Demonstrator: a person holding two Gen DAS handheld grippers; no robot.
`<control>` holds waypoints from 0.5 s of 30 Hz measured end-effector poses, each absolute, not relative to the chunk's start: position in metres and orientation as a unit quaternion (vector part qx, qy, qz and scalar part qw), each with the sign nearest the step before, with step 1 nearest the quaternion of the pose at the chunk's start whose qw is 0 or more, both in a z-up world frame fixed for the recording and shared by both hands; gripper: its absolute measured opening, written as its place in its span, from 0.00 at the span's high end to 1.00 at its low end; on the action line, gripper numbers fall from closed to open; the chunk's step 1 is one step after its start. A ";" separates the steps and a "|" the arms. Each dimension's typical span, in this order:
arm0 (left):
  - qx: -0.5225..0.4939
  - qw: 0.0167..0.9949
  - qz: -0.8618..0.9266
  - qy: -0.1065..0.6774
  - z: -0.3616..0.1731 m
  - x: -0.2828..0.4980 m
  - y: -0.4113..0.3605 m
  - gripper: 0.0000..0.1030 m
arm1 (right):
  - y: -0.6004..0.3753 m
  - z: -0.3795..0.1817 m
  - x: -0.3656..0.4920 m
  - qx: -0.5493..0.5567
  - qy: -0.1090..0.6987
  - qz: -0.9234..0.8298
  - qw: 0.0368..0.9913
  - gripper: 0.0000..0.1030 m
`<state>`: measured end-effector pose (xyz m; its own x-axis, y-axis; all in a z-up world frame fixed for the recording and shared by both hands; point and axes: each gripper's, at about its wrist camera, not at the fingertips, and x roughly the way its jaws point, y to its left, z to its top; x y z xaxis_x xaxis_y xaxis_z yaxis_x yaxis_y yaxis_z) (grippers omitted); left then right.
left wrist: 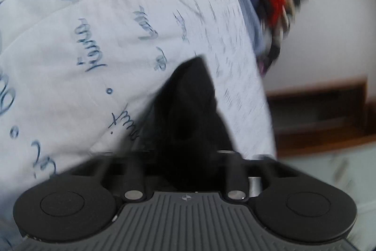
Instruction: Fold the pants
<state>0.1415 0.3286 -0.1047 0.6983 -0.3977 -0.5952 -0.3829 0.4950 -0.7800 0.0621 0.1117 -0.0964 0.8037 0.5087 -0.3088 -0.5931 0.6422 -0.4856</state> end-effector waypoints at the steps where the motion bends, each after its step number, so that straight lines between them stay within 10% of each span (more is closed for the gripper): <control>1: -0.474 0.788 -0.001 0.392 -0.101 0.139 0.327 0.81 | 0.114 -0.099 0.060 -0.296 0.081 0.308 0.900 0.88; 15: -0.403 0.832 0.018 0.381 -0.065 0.068 0.361 0.81 | 0.148 -0.094 0.002 -0.268 0.127 0.386 0.874 0.88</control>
<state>0.0685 0.3610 -0.0647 0.7089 -0.2776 -0.6483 -0.3365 0.6748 -0.6568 0.0020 0.1477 -0.0938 0.6695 0.6068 -0.4285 -0.7427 0.5582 -0.3699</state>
